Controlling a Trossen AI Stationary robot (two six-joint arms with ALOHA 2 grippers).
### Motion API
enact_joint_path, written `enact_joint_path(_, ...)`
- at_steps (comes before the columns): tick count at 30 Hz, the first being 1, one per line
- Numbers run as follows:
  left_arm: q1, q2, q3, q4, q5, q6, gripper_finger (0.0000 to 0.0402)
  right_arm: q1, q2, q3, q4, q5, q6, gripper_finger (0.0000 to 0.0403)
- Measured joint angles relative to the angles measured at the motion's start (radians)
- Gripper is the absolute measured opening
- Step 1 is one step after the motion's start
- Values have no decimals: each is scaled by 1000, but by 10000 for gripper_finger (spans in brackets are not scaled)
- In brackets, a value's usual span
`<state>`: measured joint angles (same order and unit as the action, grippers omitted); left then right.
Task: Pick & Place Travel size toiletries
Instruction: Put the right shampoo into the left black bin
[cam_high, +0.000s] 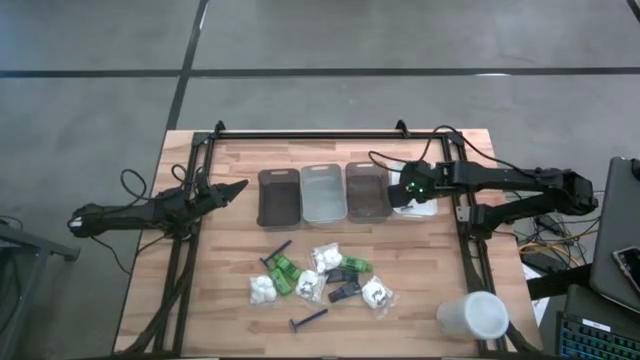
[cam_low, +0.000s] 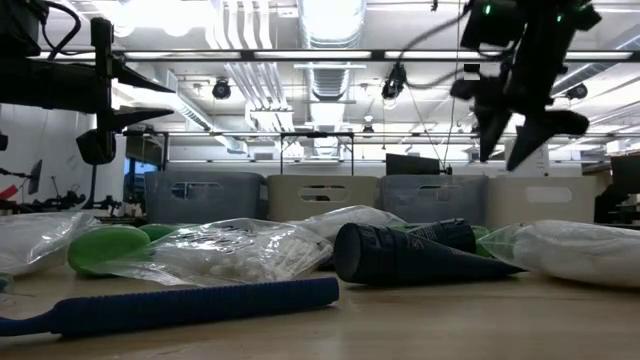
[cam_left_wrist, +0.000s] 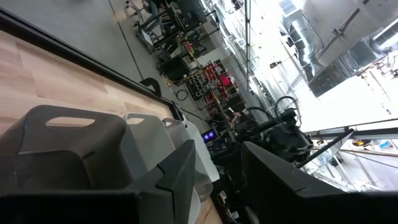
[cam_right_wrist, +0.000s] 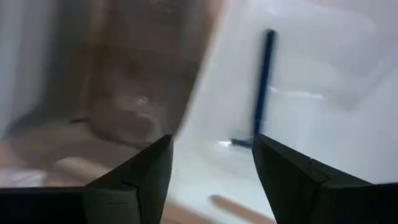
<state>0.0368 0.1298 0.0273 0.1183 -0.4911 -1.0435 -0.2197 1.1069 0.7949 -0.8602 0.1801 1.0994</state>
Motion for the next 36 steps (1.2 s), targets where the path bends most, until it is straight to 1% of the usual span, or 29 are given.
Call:
enact_joint_path(2, 0, 0, 0, 0, 0, 0, 138, 44, -2, 26, 2, 3, -11, 228)
enact_joint_path(7, 0, 0, 0, 0, 0, 0, 138, 182, 8, 77, 77, -7, -136, 242)
enact_joint_path(12, 0, 0, 0, 0, 0, 0, 138, 333, 30, 88, 149, -14, -126, 252)
enact_joint_path(16, 0, 0, 0, 0, 0, 0, 138, 458, 94, 88, 166, -14, -124, 253)
enact_joint_path(21, 0, 1, 0, -1, 0, 0, 138, 575, 206, 87, 181, -22, -92, 239)
enact_joint_path(25, 0, 1, 0, -1, 0, 0, 138, 611, 299, 89, 225, -25, -97, 227)
enact_joint_path(29, 0, 1, 0, 0, 0, 0, 138, 615, 405, 126, 243, -43, -200, 226)
enact_joint_path(32, 0, 1, 0, 2, 0, 0, 138, 615, 494, 179, 237, -51, -304, 238)
enact_joint_path(36, 0, 1, 0, 1, 0, 0, 138, 615, 609, 266, 195, -49, -436, 268)
